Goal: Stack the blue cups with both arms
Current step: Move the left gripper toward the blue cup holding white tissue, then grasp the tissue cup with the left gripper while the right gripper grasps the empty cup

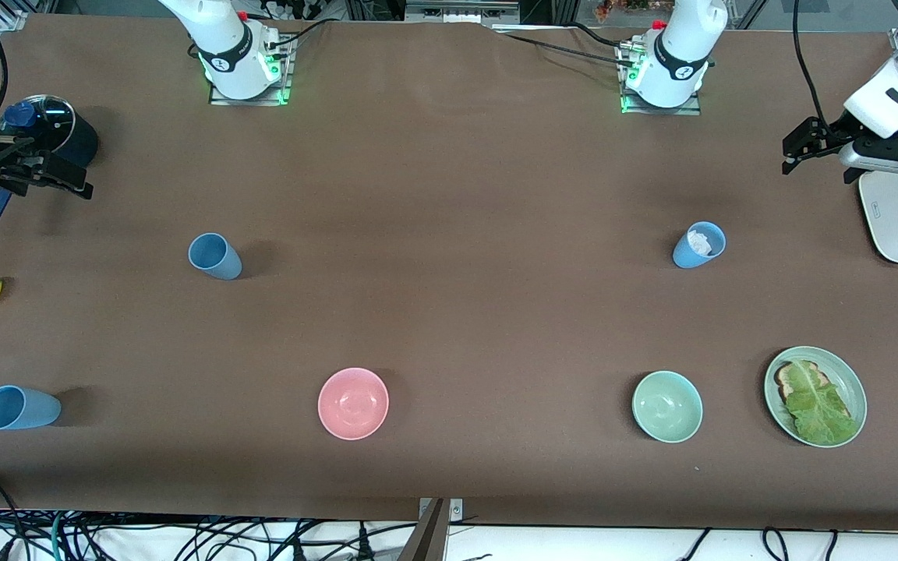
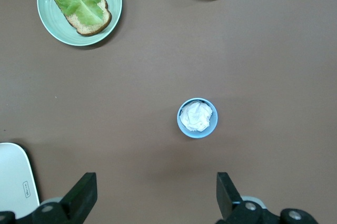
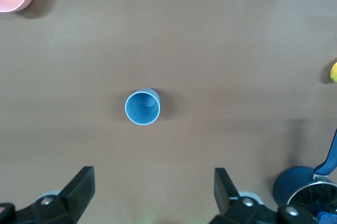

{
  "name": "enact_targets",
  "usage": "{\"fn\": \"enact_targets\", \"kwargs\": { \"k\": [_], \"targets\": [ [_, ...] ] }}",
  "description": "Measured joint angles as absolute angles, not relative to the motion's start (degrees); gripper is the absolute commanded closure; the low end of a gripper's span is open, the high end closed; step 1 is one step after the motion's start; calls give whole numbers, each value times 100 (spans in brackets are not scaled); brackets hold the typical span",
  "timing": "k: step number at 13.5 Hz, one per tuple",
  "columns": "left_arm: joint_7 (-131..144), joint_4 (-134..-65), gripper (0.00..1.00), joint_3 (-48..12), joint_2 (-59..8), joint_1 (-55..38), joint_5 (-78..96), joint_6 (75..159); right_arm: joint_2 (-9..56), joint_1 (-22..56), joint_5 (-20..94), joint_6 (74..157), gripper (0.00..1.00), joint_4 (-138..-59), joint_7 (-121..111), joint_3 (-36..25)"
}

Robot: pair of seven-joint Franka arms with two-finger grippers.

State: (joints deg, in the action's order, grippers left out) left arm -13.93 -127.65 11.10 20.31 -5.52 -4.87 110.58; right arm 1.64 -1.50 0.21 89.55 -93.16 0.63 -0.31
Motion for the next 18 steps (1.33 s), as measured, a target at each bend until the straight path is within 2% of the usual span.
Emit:
{"fn": "enact_targets", "kwargs": {
  "k": [6, 8, 15, 18],
  "targets": [
    [-1501, -12835, 0, 1290, 1960, -705, -637, 11168, 182, -150, 21, 8955, 0, -9322, 63, -31],
    [-1501, -13011, 0, 1305, 1884, -705, -638, 11461, 274, -150, 19, 8955, 0, -9356, 57, -31],
    [-1505, -13829, 0, 1382, 1618, -702, -639, 12709, 1172, -137, -72, 9044, 0, -9381, -113, -3],
    [-1510, -13953, 0, 1387, 1448, -686, -639, 12890, 1417, -125, -82, 9524, 0, -9535, -113, 10]
  ]
}}
